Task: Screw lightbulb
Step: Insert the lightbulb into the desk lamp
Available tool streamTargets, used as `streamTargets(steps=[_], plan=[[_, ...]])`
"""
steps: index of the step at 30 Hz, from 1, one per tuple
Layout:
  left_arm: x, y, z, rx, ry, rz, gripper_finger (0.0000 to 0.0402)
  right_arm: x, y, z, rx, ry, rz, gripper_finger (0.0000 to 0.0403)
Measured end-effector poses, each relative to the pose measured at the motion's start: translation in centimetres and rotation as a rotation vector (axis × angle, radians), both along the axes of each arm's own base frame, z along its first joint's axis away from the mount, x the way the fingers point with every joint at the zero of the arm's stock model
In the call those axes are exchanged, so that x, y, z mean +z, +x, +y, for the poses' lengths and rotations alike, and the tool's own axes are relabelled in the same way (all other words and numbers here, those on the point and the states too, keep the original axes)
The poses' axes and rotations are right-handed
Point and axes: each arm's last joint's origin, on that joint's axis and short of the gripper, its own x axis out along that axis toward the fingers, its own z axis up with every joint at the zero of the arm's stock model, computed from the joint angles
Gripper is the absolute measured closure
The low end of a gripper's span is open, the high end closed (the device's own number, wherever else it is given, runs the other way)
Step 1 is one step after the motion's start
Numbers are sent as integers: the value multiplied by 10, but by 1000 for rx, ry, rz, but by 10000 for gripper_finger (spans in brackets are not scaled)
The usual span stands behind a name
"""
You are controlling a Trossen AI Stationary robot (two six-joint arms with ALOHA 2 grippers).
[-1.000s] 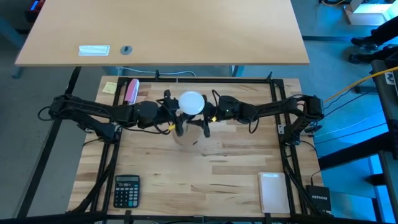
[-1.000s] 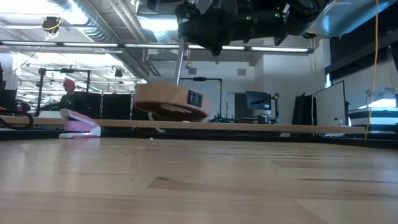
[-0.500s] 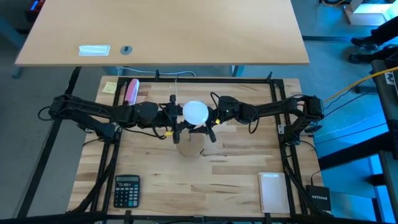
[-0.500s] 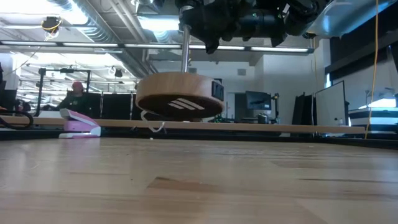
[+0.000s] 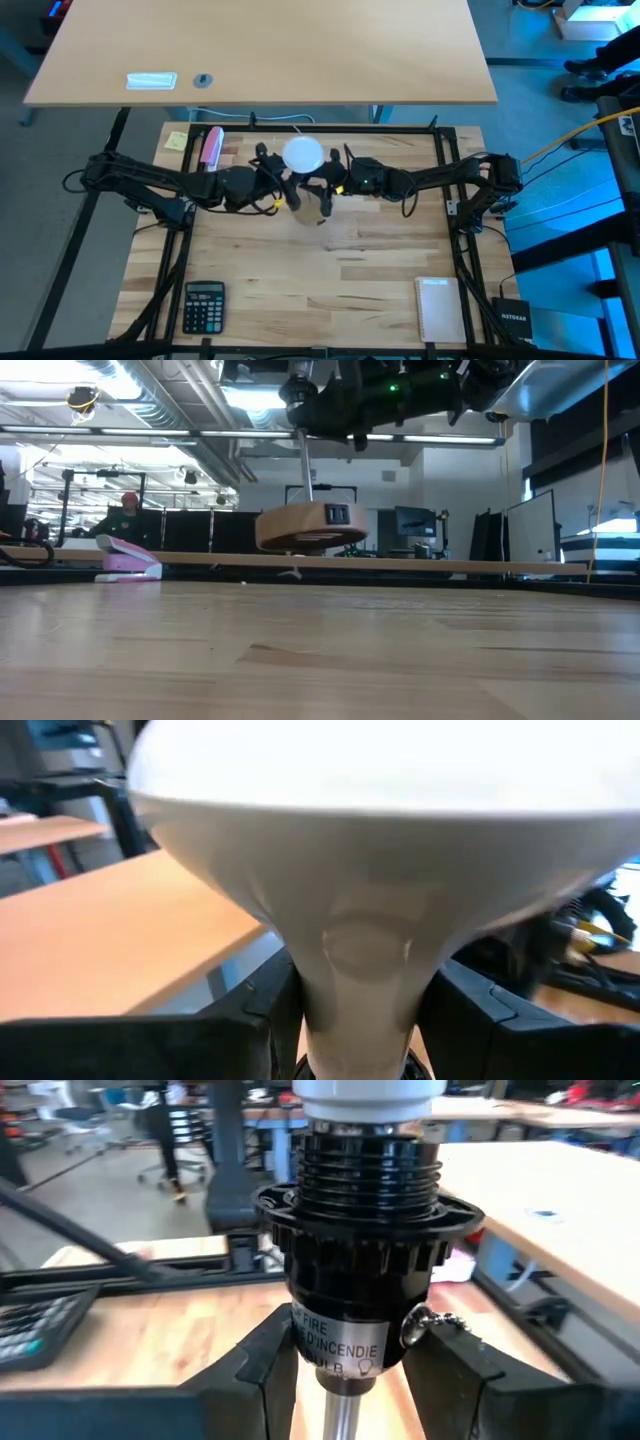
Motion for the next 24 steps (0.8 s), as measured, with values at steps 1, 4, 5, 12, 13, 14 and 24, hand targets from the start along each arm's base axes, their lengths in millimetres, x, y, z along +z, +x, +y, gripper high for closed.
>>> streamTargets(steps=[1,4,5,12,13,14,24], plan=[[1,0,0,2,3,-8,259,0,0,0,-13,-1,-2,251],[3,0,0,4,7,-27,259,1,0,-1,-25,-3,-6,251],[3,0,1,4,9,-26,259,1,0,-1,-25,-2,-6,251],[1,2,2,-67,20,6,259,-1,0,0,53,-61,24,251],[1,2,1,-99,32,19,259,-2,0,1,89,-84,33,251],[0,2,-1,-119,42,30,259,-2,0,1,108,-100,40,251],[3,-1,2,-4,6,-11,259,-11,0,-3,-37,-132,121,251]])
